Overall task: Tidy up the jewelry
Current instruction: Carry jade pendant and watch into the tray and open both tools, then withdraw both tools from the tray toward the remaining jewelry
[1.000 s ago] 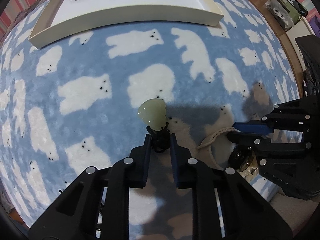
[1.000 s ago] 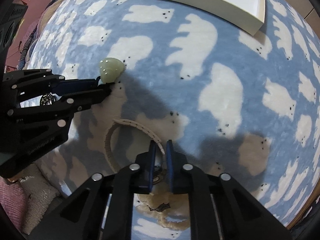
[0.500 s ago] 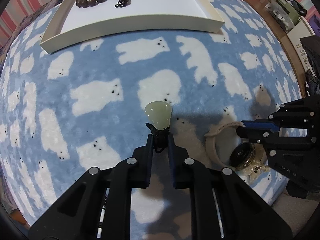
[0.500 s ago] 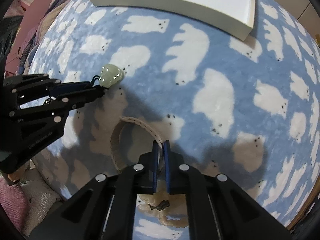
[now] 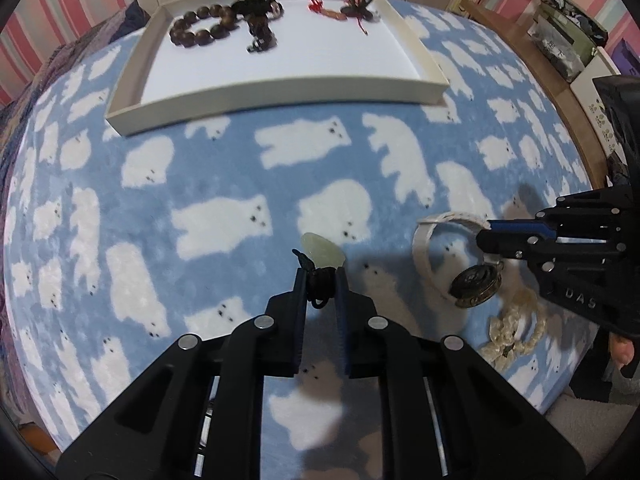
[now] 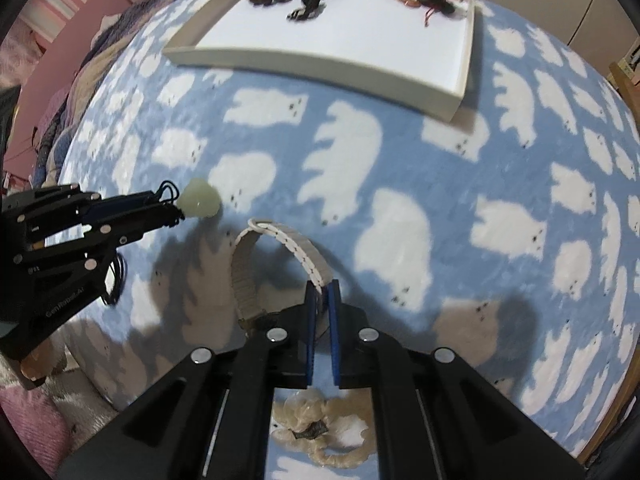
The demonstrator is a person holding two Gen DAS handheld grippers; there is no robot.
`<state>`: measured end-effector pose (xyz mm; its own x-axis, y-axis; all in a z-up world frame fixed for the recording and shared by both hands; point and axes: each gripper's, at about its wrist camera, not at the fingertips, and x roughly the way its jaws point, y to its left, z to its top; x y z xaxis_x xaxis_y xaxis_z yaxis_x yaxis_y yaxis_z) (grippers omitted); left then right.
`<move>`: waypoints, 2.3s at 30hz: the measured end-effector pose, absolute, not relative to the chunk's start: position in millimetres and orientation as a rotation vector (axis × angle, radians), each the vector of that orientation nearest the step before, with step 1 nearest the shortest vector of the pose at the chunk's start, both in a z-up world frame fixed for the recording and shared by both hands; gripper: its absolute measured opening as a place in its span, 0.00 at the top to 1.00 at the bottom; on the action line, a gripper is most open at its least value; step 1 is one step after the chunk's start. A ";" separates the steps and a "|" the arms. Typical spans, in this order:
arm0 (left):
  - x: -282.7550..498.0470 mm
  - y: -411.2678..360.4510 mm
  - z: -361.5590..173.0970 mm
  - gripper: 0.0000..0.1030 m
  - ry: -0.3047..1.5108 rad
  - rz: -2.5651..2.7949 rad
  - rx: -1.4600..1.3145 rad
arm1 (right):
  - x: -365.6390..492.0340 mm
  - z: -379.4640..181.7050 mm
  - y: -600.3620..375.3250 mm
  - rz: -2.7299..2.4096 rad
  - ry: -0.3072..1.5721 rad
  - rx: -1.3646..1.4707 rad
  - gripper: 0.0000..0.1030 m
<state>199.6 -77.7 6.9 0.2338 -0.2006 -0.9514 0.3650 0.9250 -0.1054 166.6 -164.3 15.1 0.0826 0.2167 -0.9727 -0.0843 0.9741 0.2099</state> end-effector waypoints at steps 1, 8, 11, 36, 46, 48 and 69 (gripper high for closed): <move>201.0 -77.2 8.2 0.89 1.274 -0.385 0.150 | 169.9 17.9 -166.1 0.219 1.461 0.107 0.95; 216.4 -67.1 26.0 0.89 1.234 -0.361 0.133 | 193.5 39.8 -176.5 0.182 1.378 0.125 0.95; 228.5 -61.2 39.1 0.89 1.206 -0.343 0.123 | 208.3 51.5 -179.5 0.165 1.335 0.136 0.95; 405.3 -30.7 17.4 0.89 1.078 -0.196 0.058 | 386.7 -0.7 -225.9 -0.100 1.270 0.257 0.94; 416.1 -26.9 -7.3 0.89 1.111 -0.170 0.062 | 402.1 -21.8 -231.1 -0.119 1.273 0.283 0.95; 417.8 -27.0 -11.1 0.88 1.125 -0.180 0.065 | 403.6 -23.5 -232.5 -0.118 1.272 0.286 0.95; 389.9 -14.0 48.8 0.08 1.039 -0.162 0.043 | 369.4 53.0 -240.5 -0.091 1.138 0.310 0.28</move>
<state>389.9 -14.0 48.8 0.4964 -0.1136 -0.8606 0.1541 0.9872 -0.0414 369.4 -240.5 53.0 0.4210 0.0858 -0.9030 0.2275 0.9537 0.1967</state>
